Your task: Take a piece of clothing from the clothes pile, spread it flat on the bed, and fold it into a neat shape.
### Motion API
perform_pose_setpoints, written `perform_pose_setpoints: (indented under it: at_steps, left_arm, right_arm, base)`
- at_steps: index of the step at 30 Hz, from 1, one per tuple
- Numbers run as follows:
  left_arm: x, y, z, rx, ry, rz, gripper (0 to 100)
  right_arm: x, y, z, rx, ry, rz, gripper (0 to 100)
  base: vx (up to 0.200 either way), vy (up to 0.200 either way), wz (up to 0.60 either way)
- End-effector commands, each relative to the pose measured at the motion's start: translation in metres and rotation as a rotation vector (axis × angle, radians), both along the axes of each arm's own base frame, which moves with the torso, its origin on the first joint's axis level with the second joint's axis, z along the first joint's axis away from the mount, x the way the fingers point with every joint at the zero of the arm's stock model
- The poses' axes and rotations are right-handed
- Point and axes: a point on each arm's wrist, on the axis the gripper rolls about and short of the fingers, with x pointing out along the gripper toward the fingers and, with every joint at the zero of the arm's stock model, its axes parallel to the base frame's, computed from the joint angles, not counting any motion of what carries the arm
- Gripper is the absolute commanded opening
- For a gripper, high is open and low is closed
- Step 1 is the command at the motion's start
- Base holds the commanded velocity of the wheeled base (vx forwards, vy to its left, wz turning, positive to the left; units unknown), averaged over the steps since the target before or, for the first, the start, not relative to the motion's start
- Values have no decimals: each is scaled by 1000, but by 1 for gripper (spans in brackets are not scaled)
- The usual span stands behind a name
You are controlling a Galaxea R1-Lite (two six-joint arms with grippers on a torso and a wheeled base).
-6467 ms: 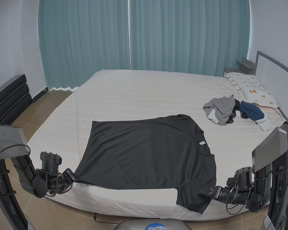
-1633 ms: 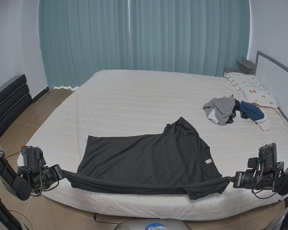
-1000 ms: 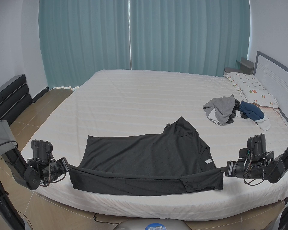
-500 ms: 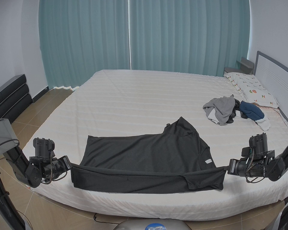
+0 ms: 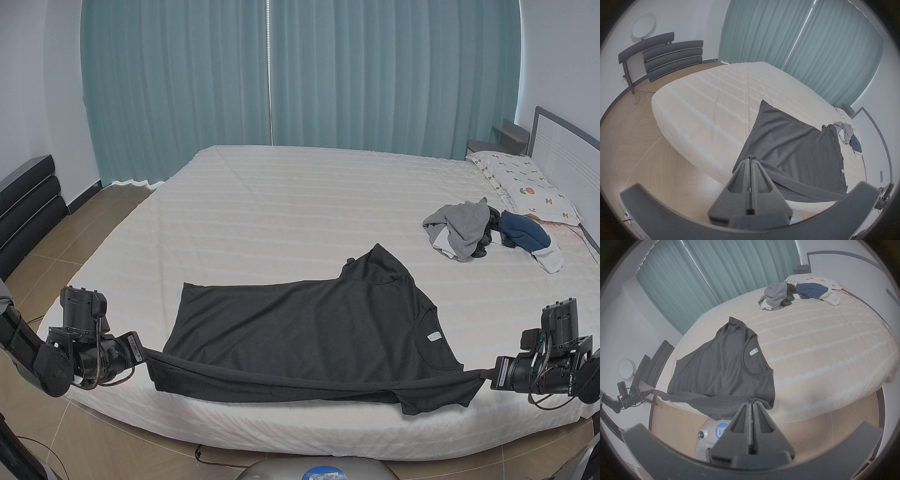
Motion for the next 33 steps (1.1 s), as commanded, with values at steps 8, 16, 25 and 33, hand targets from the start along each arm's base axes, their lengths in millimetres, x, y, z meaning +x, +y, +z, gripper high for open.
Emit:
perform_pose_setpoints:
  at_steps: [8,16,25,33]
  left_arm:
    - [-23,4,1,107,76,-12,0]
    - [-22,1,-5,116,156,-41,0]
    - [17,-2,-17,106,163,-36,0]
    - [41,-3,-24,107,158,-31,0]
  right_arm:
    - [-26,-2,-7,-18,37,30,0]
    - [-20,-1,-5,-16,18,31,0]
    - [18,10,-8,-16,21,51,0]
    - [54,17,-16,-16,34,49,0]
  base:
    - [0,0,0]
    - [0,0,0]
    - [0,0,0]
    - [0,0,0]
